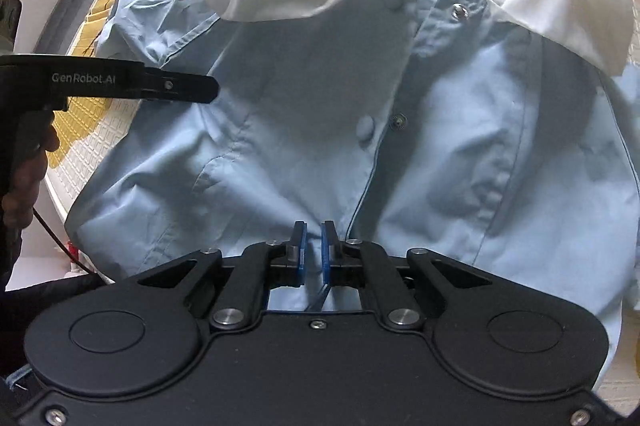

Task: Fold clothes
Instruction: 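Move both grippers back over the shirt toward its sleeve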

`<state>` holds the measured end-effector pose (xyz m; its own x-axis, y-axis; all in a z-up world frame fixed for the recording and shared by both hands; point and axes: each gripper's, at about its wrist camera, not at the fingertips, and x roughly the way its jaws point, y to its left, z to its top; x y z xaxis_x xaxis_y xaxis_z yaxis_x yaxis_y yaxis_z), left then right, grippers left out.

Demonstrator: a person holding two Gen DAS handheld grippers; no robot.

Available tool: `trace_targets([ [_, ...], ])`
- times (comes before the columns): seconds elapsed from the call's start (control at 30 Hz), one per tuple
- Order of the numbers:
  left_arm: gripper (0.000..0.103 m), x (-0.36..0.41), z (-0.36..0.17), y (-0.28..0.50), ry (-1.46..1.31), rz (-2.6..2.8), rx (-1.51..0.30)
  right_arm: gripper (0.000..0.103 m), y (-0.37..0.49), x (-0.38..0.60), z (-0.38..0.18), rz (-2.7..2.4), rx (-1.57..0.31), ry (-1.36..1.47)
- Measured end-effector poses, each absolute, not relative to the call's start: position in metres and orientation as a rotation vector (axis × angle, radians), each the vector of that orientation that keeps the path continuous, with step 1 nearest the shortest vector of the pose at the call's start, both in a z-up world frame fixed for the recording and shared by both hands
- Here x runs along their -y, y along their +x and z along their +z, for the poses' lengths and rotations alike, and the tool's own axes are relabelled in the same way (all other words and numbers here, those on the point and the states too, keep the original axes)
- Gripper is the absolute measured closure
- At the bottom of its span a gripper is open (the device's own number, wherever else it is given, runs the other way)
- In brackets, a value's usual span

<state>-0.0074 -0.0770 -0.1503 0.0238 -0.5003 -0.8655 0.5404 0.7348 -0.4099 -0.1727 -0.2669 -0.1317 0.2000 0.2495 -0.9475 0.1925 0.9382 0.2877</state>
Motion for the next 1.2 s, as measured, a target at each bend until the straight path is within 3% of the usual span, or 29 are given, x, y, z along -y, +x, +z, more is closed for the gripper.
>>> trace_targets([
  [0.33, 0.063, 0.071, -0.105, -0.046, 0.118, -1.041, -1.253, 0.094, -0.173, 0.263, -0.086, 0.092, -1.26, 0.421],
  [0.5, 0.083, 0.066, -0.11, -0.081, 0.23, -1.115, -1.26, 0.095, -0.171, 0.242, -0.097, 0.164, -1.29, 0.42],
  [0.77, 0.084, 0.061, -0.131, -0.109, 0.402, -1.034, -1.272, 0.095, -0.182, 0.224, -0.132, 0.173, -1.384, 0.399],
  [1.2, 0.086, 0.049, -0.143, -0.107, 0.455, -0.958, -1.294, 0.098, -0.199, 0.238, -0.135, 0.131, -1.424, 0.36],
])
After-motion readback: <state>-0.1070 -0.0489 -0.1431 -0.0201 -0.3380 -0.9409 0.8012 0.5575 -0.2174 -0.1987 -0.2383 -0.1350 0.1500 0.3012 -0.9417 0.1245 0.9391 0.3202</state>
